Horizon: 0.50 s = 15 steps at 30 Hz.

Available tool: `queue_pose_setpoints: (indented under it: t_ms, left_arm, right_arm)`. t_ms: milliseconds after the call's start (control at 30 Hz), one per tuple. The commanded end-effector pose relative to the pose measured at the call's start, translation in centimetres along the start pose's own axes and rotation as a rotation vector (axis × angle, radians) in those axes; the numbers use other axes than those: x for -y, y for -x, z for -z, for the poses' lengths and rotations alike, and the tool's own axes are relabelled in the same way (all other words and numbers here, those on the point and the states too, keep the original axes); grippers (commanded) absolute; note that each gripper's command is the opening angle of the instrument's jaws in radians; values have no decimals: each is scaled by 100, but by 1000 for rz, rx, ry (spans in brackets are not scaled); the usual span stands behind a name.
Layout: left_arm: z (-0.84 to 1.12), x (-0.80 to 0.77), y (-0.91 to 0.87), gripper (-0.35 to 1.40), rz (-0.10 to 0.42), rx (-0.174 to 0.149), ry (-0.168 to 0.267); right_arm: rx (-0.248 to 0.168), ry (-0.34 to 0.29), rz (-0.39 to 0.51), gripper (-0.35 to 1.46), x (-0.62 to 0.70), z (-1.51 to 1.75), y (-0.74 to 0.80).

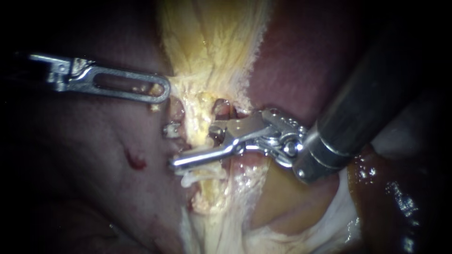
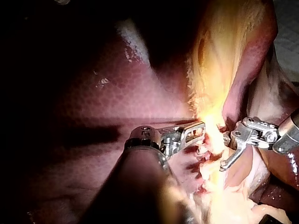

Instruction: Clipping third clip left tube

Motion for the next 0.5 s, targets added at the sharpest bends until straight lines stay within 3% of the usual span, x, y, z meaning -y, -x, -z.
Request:
queue_pose_setpoints:
  t_ms: [33,267,500]
  left_arm:
    - [0,0,0,-35,0,0,0]
    - [1,0,0,-35,0,0,0]
    - [1,0,0,-35,0,0,0]
  right_arm:
    - [-4,3,-2,50,0,1,-1]
    - [-4,-7,-6,50,7,2,0]
    - [7,-60,-14,50,34,-8,-5]
